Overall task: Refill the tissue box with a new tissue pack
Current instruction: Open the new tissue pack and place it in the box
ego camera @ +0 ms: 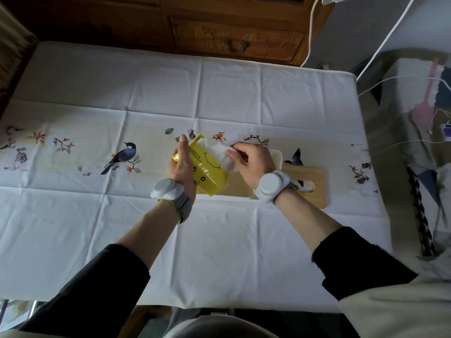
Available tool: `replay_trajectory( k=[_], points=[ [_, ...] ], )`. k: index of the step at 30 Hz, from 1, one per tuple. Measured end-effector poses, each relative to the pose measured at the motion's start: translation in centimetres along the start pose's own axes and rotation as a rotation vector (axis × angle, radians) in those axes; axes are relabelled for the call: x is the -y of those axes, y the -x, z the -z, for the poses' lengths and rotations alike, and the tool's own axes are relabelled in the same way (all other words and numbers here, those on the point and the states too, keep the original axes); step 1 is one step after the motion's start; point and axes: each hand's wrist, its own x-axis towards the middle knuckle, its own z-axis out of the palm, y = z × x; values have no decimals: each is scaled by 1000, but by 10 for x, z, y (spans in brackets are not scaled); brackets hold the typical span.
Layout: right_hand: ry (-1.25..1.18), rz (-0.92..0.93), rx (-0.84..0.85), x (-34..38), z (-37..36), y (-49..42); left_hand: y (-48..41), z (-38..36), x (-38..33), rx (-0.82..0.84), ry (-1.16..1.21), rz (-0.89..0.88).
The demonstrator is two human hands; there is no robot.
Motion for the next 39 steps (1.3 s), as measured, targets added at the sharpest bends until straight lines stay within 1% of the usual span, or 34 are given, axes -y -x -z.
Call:
replay_trajectory(
  k=[2,7,14,17,23,28,31,33,37,39],
  points=[
    [-20,-4,-44,-1,0,1,-1,0,0,-2,10,10],
    [-49,-80,-129,-2,0,-1,0,0,0,-2,17,35],
    [-28,-82,-179,-4,5,-4,0,-2,1,-9,9,44],
    [-30,-53,-184,-4,8,-4,0,-3,2,-8,25,53],
    [-42,-63,-161,-6,13,-6,-2,-4,4,-23,23,74],
    [-51,-70,-198,-6,15,-10,-4,-5,2,-25,5,65],
    [-56,-66,-193,-5,16,-8,-3,-7,1,-19,3,67],
    [-99,-113,-194,-5,15,-9,-5,-7,0,-21,13,81],
    [-224,-285,-234,-4,19,-10,-4,-7,-2,12,21,87],
    [-370,-362,-235,-3,24,-9,-3,-8,-2,9,27,93]
  ],
)
